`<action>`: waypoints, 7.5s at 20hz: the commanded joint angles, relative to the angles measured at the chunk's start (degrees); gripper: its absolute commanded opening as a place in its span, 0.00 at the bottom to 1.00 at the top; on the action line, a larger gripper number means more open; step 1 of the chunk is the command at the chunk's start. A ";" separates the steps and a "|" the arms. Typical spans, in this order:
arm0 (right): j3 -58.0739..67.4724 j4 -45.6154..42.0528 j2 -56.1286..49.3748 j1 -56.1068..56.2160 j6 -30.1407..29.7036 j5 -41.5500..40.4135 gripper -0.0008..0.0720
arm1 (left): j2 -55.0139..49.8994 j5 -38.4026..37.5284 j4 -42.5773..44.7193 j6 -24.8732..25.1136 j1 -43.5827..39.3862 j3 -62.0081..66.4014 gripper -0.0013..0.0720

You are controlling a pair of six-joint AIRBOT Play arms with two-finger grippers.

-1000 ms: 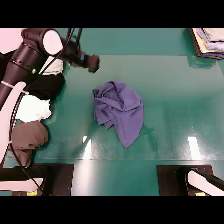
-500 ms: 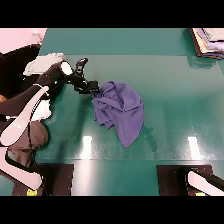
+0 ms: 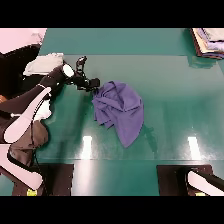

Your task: Fold the shirts.

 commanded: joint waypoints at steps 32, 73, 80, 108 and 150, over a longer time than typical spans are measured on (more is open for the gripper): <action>-52.78 7.02 -17.94 36.15 3.78 -37.64 0.03 | 20.61 -9.27 18.29 2.91 6.67 6.73 0.05; -0.92 -22.95 -30.25 8.46 2.97 -3.08 0.05 | 11.58 -6.16 15.93 4.46 10.51 4.59 0.36; -2.60 -10.10 -25.92 3.26 2.10 3.61 0.50 | 14.51 -28.68 15.13 5.44 19.63 6.82 0.64; -78.51 -17.62 12.31 -31.87 -0.44 0.66 0.71 | 36.59 -10.88 -2.38 11.58 16.28 -34.97 0.05; -13.73 -21.14 5.62 -5.51 1.86 4.55 0.03 | 41.81 -24.65 4.98 1.46 16.22 7.43 0.05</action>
